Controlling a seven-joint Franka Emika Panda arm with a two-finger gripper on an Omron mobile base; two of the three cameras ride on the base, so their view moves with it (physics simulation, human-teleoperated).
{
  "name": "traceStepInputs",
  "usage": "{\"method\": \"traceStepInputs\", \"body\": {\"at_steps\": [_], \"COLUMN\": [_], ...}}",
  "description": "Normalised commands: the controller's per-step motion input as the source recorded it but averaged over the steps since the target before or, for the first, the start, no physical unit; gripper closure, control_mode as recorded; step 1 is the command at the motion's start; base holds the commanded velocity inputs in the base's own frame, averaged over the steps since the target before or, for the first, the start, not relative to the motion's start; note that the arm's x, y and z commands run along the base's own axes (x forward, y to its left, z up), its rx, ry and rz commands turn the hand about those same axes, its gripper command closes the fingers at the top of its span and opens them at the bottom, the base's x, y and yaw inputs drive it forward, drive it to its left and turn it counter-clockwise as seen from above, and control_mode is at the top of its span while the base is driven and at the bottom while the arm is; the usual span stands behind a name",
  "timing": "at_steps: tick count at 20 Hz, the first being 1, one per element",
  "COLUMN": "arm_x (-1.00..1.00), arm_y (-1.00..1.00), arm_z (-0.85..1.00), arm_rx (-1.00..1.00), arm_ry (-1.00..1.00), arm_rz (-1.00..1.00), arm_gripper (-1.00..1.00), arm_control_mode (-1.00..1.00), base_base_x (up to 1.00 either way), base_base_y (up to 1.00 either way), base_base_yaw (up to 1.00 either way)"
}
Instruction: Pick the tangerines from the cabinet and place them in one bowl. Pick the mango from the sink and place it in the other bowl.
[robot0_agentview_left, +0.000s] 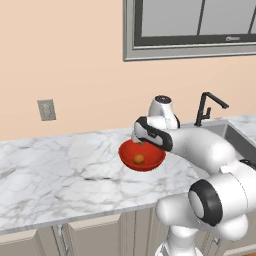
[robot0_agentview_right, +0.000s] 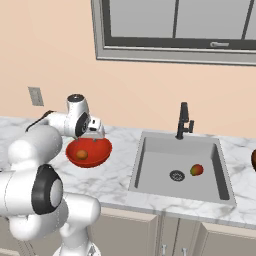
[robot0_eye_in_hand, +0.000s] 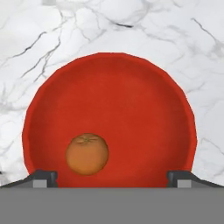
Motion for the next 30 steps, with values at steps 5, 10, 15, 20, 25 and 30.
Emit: {"method": "traceStepInputs", "body": {"at_steps": [5,10,15,20,25,30], "arm_x": [-0.32,-0.26,-0.26,-0.26,-0.34,-0.33], "arm_y": [-0.18,-0.17,-0.14,-0.12,-0.14,-0.08], "arm_z": [0.2,0.15,0.1,0.04,0.03,0.16], "arm_rx": [0.0,0.0,0.0,0.0,0.0,0.0], "arm_ry": [-0.05,-0.01,-0.01,-0.01,-0.03,-0.06], "arm_rz": [0.0,0.0,0.0,0.0,0.0,0.0], "arm_gripper": [-1.0,-1.0,-1.0,-1.0,-1.0,-1.0], "arm_control_mode": [-1.0,-1.0,-1.0,-1.0,-1.0,-1.0], "base_base_x": [0.0,0.0,0.0,0.0,0.0,0.0], "base_base_y": [0.0,0.0,0.0,0.0,0.0,0.0], "base_base_yaw": [0.0,0.0,0.0,0.0,0.0,0.0]}}
